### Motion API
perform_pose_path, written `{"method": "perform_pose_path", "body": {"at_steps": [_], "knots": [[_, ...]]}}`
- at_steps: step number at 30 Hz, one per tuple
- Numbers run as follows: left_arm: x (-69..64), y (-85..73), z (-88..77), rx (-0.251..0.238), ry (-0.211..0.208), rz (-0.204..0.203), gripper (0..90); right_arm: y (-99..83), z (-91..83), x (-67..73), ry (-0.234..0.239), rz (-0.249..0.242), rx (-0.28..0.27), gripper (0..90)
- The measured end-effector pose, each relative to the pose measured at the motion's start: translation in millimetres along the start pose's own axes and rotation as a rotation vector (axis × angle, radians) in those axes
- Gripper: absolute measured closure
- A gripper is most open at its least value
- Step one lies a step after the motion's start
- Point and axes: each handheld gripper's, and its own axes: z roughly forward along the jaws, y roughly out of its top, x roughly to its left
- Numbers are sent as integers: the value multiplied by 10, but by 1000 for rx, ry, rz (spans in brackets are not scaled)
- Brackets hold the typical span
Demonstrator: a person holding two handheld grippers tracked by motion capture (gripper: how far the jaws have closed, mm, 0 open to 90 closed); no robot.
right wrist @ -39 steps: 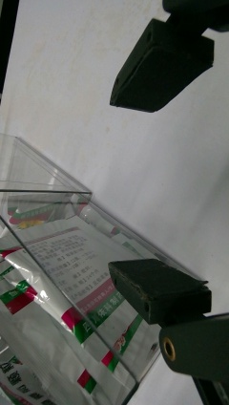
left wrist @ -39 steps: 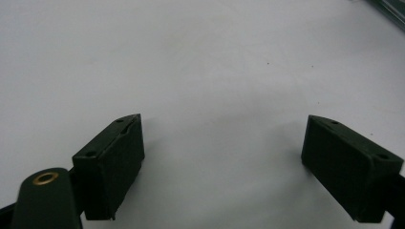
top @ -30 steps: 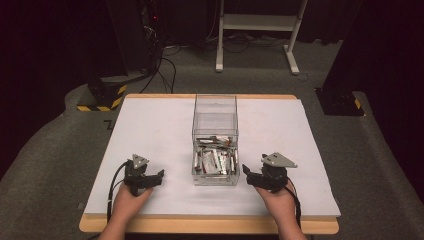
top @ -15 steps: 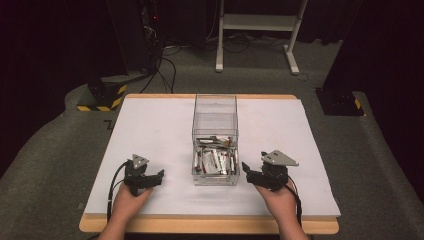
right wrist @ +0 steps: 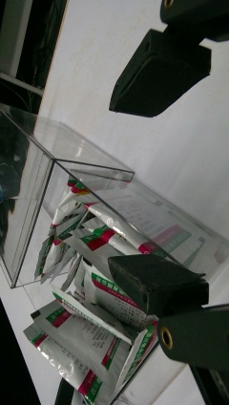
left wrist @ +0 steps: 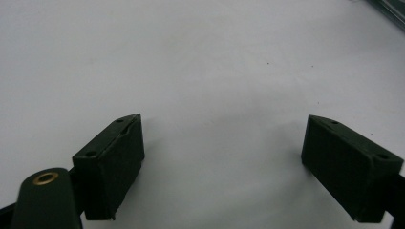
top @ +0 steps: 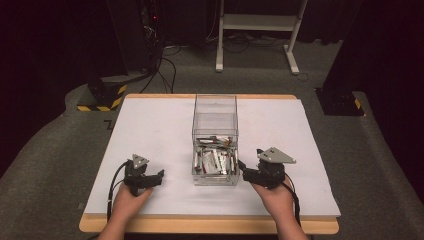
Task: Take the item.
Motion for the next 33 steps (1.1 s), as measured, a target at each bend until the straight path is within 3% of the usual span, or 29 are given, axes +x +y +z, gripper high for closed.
{"method": "perform_pose_path", "body": {"at_steps": [33], "knots": [[0,0,0,0,0,0,147,194,131,261,80,6,-16,270]]}}
